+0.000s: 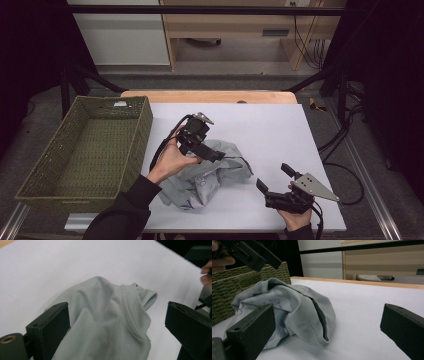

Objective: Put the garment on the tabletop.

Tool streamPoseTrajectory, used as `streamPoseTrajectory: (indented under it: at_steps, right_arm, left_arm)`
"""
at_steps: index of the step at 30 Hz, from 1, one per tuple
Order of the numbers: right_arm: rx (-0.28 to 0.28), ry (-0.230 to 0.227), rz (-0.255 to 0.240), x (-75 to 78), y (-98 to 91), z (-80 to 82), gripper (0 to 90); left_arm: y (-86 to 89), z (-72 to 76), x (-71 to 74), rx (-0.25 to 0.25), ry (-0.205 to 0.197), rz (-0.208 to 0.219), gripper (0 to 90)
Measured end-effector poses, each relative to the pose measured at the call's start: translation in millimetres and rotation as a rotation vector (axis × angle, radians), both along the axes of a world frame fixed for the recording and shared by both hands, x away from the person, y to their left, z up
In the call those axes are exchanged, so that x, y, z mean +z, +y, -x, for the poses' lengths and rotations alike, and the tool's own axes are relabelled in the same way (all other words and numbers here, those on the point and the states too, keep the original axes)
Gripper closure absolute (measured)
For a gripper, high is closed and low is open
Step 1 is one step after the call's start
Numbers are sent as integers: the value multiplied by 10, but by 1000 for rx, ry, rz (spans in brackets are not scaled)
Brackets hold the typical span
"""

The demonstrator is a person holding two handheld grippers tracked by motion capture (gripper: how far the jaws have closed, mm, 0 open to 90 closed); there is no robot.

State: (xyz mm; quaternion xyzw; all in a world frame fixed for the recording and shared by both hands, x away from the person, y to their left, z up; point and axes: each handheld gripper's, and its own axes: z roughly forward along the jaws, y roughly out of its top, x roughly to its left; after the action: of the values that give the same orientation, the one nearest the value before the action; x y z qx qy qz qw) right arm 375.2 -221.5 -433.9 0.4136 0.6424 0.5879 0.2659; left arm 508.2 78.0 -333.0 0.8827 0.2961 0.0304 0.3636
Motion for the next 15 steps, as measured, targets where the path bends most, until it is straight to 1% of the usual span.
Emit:
streamPoseTrajectory:
  at_steps: [1,3,4,6,7,8,10,13,14,15]
  right_arm:
    - [1,-1,2,-1,-2,-1,1]
    - [-4,6,4,-1,1,1,1]
    - [-4,6,3,-1,1,1,1]
    - [-3,8,5,1,0,2,1]
    - [-5,6,7,2,-1,2,1]
    - [-5,5,5,3,-1,2,1]
    - [1,-7,11,1,-11,-3,1]
    - [-6,4,5,6,-7,2,1]
    - [-5,6,2,7,-4,3,1]
    - [0,-4,10,-1,-10,-4,1]
  left_arm:
    - [28,15,-7,-1,-11,20,50]
    - [69,51,-33,25,-26,80,49]
    - [98,64,-37,27,-29,93,49]
    - [152,97,-61,31,-39,140,55]
    - [175,109,-67,30,-43,147,56]
    - [197,125,-82,32,-42,166,62]
    - [252,162,-110,40,-58,193,64]
    - [326,204,-155,46,-69,228,69]
    - [358,221,-172,56,-78,236,68]
    - [382,237,-189,62,-90,247,68]
